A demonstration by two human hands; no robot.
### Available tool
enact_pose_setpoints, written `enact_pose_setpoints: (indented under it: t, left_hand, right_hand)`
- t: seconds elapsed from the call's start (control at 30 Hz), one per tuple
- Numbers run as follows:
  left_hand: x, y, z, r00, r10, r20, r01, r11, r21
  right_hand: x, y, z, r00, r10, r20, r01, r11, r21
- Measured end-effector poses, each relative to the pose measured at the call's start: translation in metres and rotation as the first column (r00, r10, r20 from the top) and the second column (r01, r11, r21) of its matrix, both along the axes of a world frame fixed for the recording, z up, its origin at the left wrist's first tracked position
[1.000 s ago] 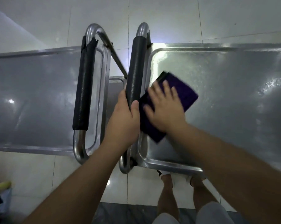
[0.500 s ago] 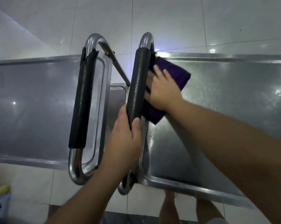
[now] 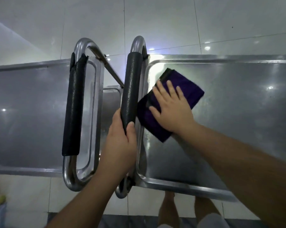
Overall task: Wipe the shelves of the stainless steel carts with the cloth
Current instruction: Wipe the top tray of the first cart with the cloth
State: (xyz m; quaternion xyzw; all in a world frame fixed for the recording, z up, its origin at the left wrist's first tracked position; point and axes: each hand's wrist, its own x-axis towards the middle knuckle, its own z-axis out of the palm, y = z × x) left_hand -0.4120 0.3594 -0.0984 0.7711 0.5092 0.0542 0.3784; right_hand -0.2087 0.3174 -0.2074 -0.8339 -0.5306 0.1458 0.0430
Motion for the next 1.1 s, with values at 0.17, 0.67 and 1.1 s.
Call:
enact_pose_setpoints:
  t: [0.17,0.67,1.1]
  left_hand:
    - [0.001,-0.001,-0.001,0.999,-0.002,-0.038,0.004,1.000,0.031]
    - [0.006,-0.004,0.003,1.000,-0.020,-0.021,0.021,0.999,0.038]
    - [0.013,-0.004,0.004,0.999,-0.029,-0.025,0.032,0.992,0.119]
  right_hand:
    - [-0.117,-0.111,-0.008,0.986,0.147,-0.076,-0.144,0.989,0.035]
    - [0.048,-0.127,-0.003,0.967,-0.254,0.032,0.255,0.967,-0.022]
    - [-0.098,-0.183,-0.001,0.998,-0.027,-0.058,0.026,0.999,-0.022]
